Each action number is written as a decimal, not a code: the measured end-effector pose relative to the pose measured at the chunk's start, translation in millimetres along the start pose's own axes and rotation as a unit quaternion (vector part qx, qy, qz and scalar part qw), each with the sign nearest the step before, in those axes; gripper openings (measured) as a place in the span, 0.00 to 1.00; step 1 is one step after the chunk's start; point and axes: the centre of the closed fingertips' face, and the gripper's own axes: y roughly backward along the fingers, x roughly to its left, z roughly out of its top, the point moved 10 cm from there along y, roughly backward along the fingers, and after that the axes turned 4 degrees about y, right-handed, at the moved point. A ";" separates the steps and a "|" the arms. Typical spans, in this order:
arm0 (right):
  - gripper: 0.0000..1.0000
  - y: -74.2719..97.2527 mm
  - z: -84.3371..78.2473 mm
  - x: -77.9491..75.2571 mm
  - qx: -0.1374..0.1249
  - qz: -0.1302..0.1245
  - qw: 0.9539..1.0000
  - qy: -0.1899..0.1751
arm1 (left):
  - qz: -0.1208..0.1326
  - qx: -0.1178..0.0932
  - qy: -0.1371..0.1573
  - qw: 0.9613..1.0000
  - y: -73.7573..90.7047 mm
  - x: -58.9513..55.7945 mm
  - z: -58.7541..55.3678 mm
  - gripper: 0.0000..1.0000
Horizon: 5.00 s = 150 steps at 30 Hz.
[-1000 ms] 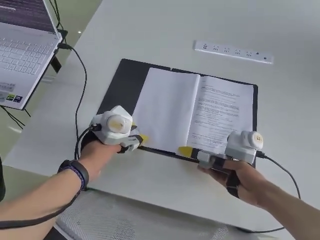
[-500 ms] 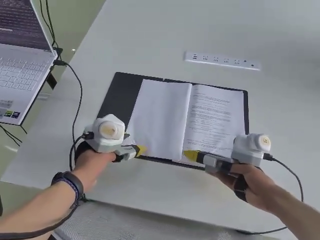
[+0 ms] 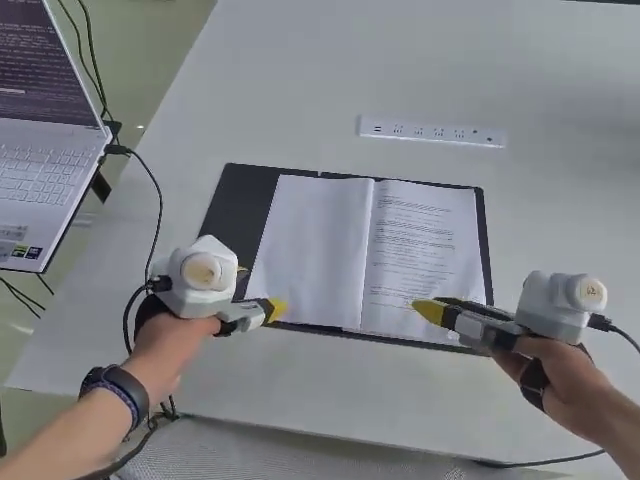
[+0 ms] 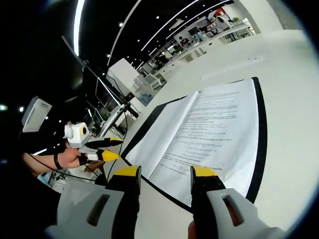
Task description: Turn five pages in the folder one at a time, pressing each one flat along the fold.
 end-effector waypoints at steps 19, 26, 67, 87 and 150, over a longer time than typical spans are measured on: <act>0.47 71.6 14.0 18.9 -0.017 -0.093 0.991 0.090 | -0.004 -0.030 -0.013 0.999 46.0 0.9 2.2 0.57; 0.53 84.8 17.6 25.4 0.001 -0.109 0.985 0.134 | -0.007 -0.040 -0.015 0.999 54.7 -2.1 3.3 0.59; 0.70 99.2 -5.4 33.7 0.045 -0.140 0.972 0.184 | -0.023 -0.053 -0.002 0.998 67.5 -9.5 -0.2 0.70; 0.70 104.4 -7.1 29.8 0.041 -0.147 0.973 0.174 | -0.092 -0.051 -0.051 0.993 12.9 -54.4 44.6 0.68; 0.66 108.7 -20.3 16.1 0.045 -0.116 0.983 0.134 | -0.177 0.028 -0.158 0.971 -183.9 -191.4 54.1 0.58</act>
